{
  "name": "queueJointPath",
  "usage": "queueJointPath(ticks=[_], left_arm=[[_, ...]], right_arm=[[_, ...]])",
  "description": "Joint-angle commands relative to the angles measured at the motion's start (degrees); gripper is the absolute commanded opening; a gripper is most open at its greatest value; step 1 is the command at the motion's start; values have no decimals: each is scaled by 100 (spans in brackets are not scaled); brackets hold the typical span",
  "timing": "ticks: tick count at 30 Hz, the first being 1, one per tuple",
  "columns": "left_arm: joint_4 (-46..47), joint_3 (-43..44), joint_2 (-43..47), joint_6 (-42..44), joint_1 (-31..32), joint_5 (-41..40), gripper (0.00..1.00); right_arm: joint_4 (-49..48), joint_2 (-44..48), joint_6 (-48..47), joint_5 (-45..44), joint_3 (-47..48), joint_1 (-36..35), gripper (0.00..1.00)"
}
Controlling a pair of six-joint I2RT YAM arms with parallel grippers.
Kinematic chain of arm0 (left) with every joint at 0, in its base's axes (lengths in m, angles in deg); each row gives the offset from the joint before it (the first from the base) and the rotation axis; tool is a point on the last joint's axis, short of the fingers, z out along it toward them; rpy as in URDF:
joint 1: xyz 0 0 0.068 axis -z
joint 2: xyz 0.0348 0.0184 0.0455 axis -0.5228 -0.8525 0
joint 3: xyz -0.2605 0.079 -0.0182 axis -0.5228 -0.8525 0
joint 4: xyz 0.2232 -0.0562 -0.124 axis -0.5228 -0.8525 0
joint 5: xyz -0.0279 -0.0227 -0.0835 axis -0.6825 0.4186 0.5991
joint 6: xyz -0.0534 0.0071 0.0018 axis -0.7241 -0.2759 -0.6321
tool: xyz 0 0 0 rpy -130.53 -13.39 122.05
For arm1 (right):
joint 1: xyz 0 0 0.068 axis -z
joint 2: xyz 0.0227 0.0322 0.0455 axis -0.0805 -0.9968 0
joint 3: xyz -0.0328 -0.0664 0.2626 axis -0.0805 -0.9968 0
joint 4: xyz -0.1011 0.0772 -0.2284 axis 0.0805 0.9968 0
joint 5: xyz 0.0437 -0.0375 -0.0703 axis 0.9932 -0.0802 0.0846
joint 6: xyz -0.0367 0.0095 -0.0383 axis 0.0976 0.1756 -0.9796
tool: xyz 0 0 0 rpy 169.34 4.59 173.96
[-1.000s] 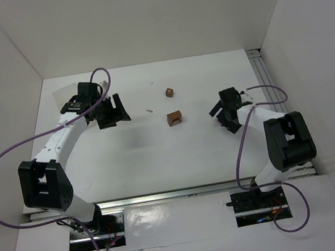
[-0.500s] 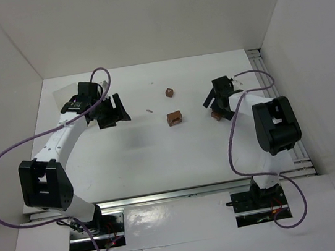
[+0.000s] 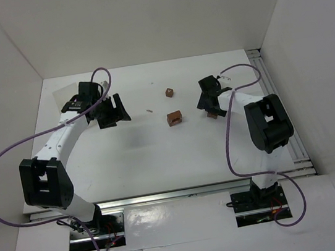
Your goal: Build the wood block tower
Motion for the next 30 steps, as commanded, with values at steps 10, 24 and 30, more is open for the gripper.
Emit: queueJointPath(ticks=[10,24,30], left_arm=[[38,181,51,72,30,2,81],[38,181,51,72,30,2,81],[38,181,51,72,30,2,81]], right_arm=[[220,185,28,-322,-27,-3,69],[167,290,-129,-208,-185,-3,69],[105,404,-130,-155,-247,-3,69]])
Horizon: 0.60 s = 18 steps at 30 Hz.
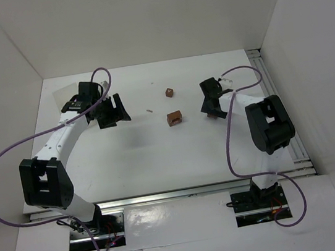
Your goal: Build the wood block tower
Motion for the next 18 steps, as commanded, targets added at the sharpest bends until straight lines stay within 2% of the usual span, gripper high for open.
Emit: queueJointPath(ticks=[1,4,7,18], left_arm=[[38,181,51,72,30,2,81],[38,181,51,72,30,2,81],[38,181,51,72,30,2,81],[38,128,103,72,30,2,81]], right_arm=[[-21,310,-60,-29,-41,1,69],[-21,363,-121,-29,-41,1,66],[-74,363,-121,-29,-41,1,59],[-127,310,-174,86,-41,1,63]])
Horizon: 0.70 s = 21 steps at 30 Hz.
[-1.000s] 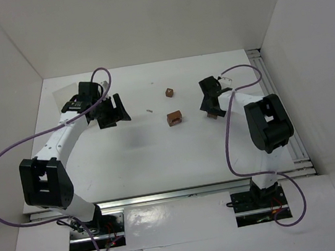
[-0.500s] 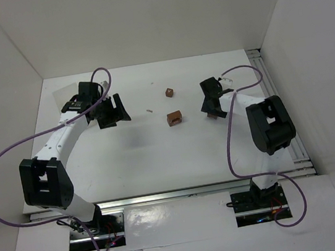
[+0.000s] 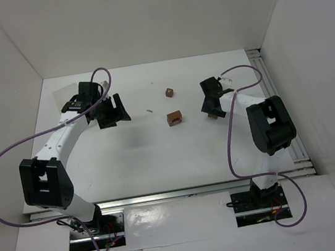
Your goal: Build the wood block tower
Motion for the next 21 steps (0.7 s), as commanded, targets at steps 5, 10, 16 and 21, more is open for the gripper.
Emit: queueJointPath(ticks=[5,10,16,21], left_arm=[[38,128,103,72,30,2,81],[38,128,103,72,30,2,81],[-15,233,103,72,30,-102,81],[-68,295,103,72,30,-165,81]], right_arm=[[-147,210,-122,29,-83,1,55],[-94,271,-236,29,31,1,40],[169,649,-849,371,452,-51,40],[591,816,-1483,872,1182,-341,40]])
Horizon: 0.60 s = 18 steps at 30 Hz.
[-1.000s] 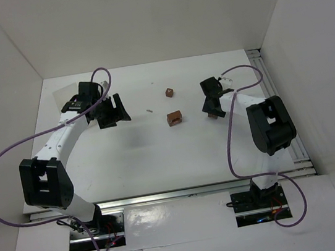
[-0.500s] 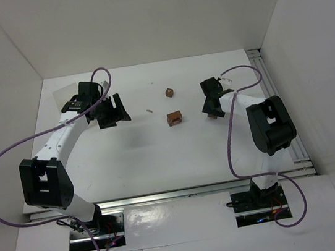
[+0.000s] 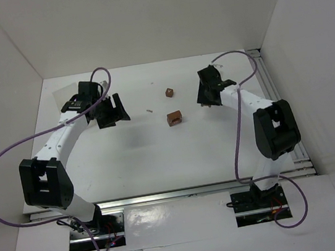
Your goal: Build the wood block tower
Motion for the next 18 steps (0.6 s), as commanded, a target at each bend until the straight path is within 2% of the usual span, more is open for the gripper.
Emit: queueJointPath(ticks=[1,5,18], left_arm=[[-33,269,103,72,30,-77,81],[-33,269,103,72,30,-77,81],[-33,269,208,72,30,-77,81]], right_arm=[[303,477,-716,486,666,-302,40],[654,356,-1007,942,1167,-627,40],[1015,-339,-1193,944,1766,-1524,43]])
